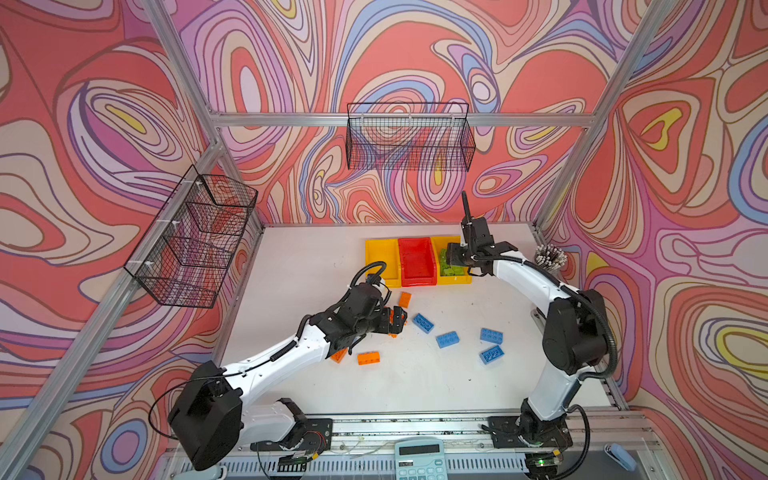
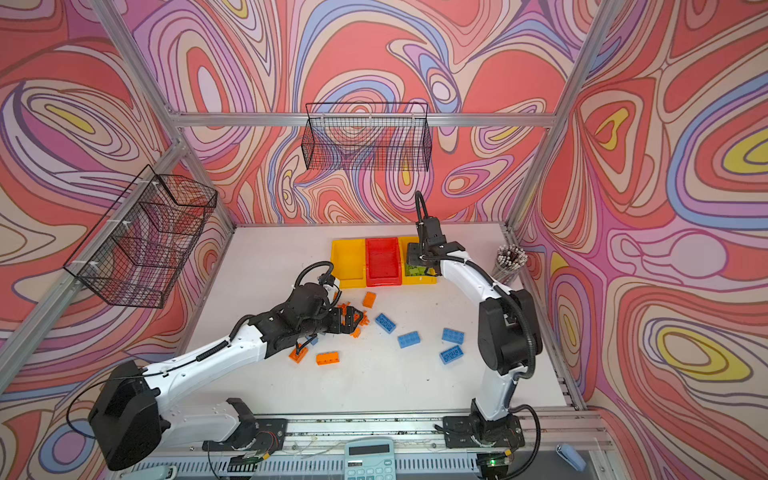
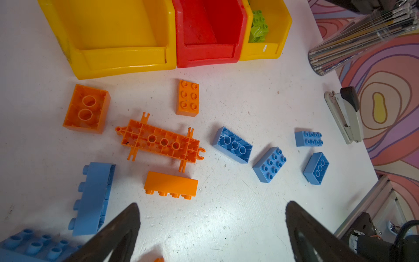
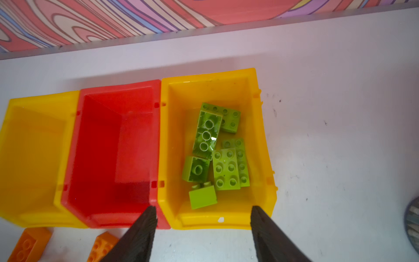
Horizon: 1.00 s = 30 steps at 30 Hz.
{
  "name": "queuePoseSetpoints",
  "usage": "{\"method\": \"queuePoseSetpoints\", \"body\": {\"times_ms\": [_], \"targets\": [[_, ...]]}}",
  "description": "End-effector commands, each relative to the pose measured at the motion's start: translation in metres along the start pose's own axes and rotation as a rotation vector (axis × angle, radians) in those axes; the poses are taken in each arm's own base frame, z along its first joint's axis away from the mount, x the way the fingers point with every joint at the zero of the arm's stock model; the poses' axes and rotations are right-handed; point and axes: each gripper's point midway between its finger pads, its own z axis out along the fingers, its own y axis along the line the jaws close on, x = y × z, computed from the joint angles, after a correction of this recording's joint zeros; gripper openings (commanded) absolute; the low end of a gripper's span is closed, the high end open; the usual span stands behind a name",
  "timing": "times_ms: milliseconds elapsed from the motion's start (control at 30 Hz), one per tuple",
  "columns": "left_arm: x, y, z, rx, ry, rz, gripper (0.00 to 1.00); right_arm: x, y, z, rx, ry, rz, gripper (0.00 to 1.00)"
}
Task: Sort the legos into containers by color
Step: 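Lower the open right gripper onto a blue brick and close it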
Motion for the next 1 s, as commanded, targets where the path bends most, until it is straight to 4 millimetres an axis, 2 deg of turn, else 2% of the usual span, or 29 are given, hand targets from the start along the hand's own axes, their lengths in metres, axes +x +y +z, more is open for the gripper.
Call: {"method": "queuePoseSetpoints", "body": {"times_ms": [0, 167, 433, 567, 600, 967], "targets": [[0.008, -0.002, -0.007, 0.033, -0.008, -0.020, 1.00, 0.041, 0.028, -0.012, -0.073, 0.066, -0.047, 0.70], [0.028, 0.014, -0.016, 0.001, -0.004, -0.035, 1.00, 0.102, 0.066, -0.022, -0.118, 0.131, -0.155, 0.70], [0.049, 0.035, -0.038, -0.036, -0.040, -0.078, 1.00, 0.166, 0.104, -0.018, -0.234, 0.208, -0.193, 0.70], [0.052, 0.044, -0.046, -0.064, -0.057, -0.089, 1.00, 0.186, 0.116, -0.010, -0.245, 0.240, -0.240, 0.69], [0.067, 0.057, -0.043, -0.097, -0.025, -0.088, 1.00, 0.190, 0.116, -0.007, -0.243, 0.250, -0.245, 0.69], [0.072, 0.062, -0.042, -0.111, -0.024, -0.102, 1.00, 0.211, 0.111, 0.004, -0.228, 0.295, -0.264, 0.68]]}}
